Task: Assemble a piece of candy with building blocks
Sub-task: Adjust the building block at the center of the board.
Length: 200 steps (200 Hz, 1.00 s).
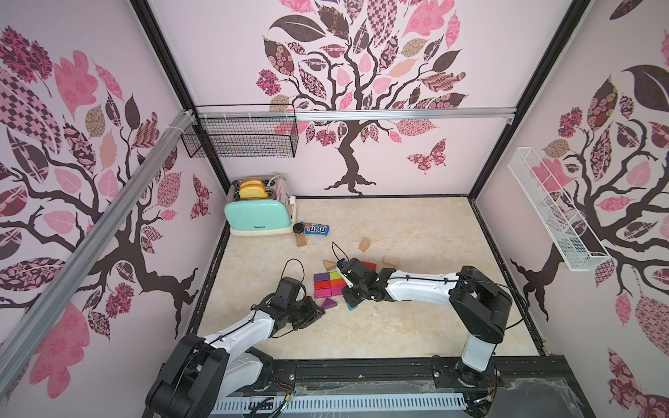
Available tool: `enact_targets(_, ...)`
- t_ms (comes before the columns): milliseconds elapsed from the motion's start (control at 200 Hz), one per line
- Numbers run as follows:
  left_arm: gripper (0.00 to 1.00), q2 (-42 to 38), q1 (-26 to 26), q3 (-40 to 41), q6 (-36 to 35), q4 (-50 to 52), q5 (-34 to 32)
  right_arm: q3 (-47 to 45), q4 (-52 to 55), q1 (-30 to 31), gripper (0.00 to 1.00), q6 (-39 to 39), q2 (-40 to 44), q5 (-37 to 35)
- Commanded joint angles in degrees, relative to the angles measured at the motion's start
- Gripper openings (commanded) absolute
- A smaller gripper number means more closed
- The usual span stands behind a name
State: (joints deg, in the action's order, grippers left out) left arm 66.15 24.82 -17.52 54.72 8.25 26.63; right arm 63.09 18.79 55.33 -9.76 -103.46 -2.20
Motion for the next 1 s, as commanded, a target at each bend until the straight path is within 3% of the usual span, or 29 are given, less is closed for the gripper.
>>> enact_targets(0,0.22,1.2,0.3,-1.1,-1.2,-1.3,-0.6,1.1,0.1,0.3,0.35,0.6,0.2,-0.7)
enact_targets(995,0.22,6.2,1.3,-2.5,2.0,-6.3,0.0,-2.6,0.3,0.0,0.35,0.4,4.7,-2.6)
